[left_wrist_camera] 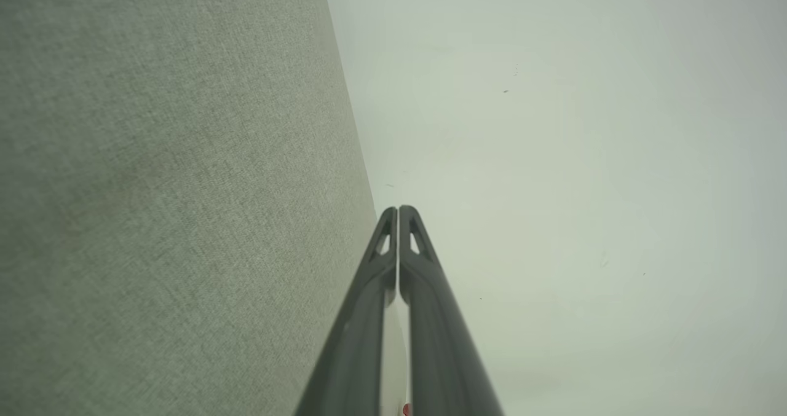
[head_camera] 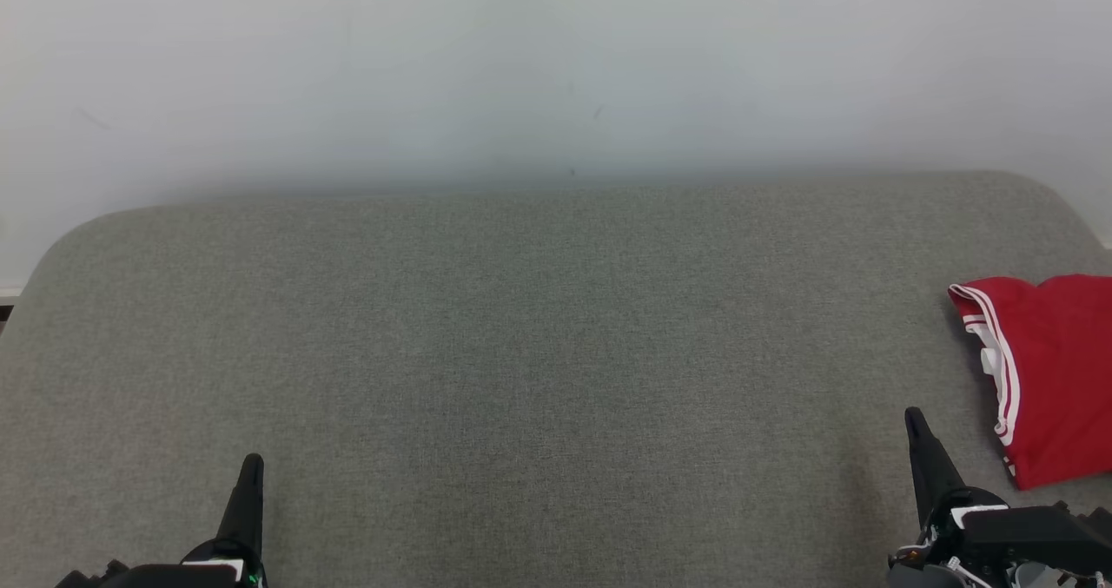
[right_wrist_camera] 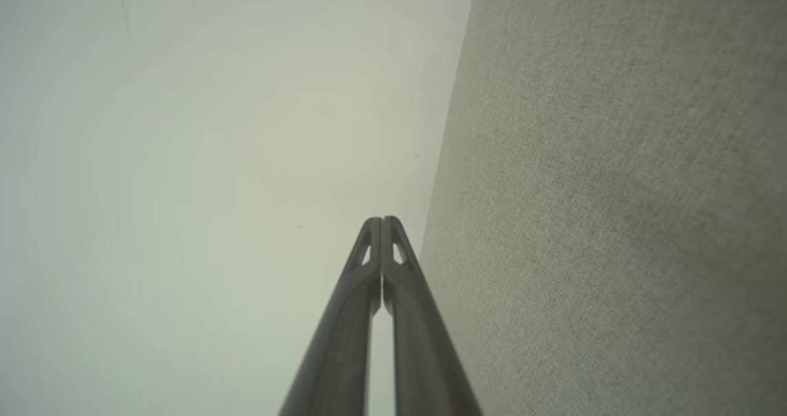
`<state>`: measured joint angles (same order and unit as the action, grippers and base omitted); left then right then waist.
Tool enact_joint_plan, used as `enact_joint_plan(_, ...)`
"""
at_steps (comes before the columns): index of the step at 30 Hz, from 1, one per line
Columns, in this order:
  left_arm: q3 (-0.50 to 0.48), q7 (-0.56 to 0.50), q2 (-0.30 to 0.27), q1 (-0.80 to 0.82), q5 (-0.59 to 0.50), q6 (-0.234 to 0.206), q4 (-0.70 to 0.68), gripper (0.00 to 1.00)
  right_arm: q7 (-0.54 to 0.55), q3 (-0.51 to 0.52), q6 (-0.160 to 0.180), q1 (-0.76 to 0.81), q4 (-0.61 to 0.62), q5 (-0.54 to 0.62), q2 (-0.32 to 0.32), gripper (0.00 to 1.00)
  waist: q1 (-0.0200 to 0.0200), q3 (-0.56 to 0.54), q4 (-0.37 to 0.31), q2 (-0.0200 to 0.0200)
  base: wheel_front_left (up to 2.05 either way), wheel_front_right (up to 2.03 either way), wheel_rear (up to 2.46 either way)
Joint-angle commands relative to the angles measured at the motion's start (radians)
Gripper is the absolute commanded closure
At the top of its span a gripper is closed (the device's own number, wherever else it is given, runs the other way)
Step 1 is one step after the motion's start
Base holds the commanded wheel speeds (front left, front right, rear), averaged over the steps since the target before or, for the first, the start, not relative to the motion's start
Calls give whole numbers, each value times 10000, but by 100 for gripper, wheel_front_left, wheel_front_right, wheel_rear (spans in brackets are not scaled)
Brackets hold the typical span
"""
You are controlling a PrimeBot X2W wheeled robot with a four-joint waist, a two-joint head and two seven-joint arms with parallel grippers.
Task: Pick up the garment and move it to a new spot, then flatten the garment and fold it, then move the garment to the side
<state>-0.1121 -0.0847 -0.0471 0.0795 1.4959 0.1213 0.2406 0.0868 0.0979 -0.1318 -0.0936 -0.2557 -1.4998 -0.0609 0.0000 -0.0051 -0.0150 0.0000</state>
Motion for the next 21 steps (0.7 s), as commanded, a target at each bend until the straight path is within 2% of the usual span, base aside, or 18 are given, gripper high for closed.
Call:
enact_joint_plan(1, -25, -68, -48, 167, 293, 48, 22, 100, 62, 62, 18, -129, 61, -250, 41, 100, 0, 12, 21, 0, 0, 0, 0)
enact_joint_plan(16, -32, -333, -51, 357, 1194, 116, 65, 100, 299, 193, 21, -187, 134, -1165, 128, 100, 0, 79, 146, 0, 0, 0, 0)
enact_joint_plan(21, -29, -323, -49, 359, 1193, 119, 62, 100, 309, 189, 21, -178, 125, -1135, 124, 100, 0, 81, 150, 0, 0, 0, 0)
